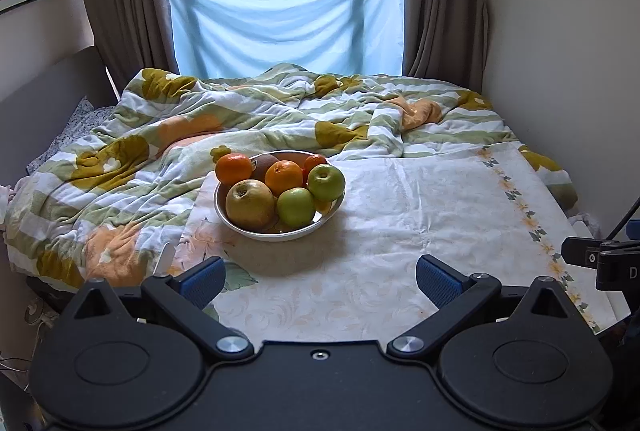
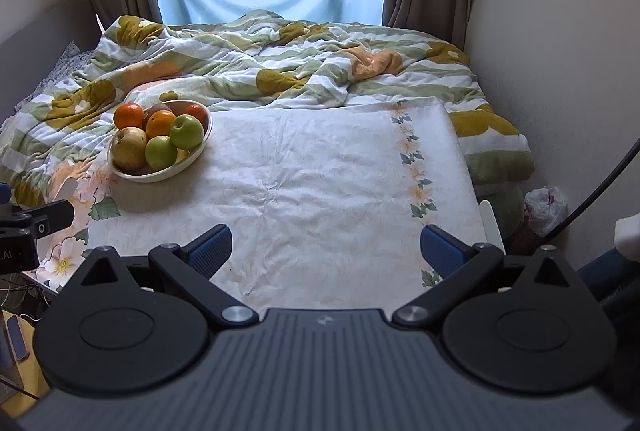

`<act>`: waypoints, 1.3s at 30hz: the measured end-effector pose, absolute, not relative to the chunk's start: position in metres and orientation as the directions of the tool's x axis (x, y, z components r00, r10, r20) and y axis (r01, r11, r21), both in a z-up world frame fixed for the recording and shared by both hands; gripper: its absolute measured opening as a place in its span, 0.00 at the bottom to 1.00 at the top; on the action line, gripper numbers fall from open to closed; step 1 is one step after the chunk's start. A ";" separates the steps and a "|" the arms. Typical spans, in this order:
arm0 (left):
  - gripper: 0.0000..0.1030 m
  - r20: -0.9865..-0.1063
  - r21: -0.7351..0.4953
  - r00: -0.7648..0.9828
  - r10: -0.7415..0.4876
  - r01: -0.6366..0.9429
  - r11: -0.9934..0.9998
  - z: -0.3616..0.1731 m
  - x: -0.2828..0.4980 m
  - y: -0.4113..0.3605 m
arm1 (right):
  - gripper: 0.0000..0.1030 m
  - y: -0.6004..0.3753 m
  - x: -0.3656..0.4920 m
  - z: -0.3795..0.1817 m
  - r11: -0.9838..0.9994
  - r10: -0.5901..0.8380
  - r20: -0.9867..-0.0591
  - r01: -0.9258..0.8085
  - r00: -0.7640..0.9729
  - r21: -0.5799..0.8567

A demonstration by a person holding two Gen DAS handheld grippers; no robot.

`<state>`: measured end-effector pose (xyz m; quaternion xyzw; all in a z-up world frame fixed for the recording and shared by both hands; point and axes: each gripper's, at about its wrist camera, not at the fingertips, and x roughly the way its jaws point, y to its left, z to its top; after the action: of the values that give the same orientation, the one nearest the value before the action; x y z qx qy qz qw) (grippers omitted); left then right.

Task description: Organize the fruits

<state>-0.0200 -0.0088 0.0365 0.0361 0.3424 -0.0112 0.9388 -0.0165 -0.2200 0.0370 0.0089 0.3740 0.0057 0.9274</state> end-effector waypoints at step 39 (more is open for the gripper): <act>1.00 -0.639 0.091 0.769 0.026 0.041 0.995 0.032 -0.019 -0.007 | 1.00 -0.216 -0.010 0.028 1.000 0.018 -0.706 -0.002 0.708 0.025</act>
<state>-0.0188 -0.0071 0.0316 0.0496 0.3397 -0.0040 0.9392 -0.0102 -0.2161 0.0281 0.0110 0.3819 0.0054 0.9241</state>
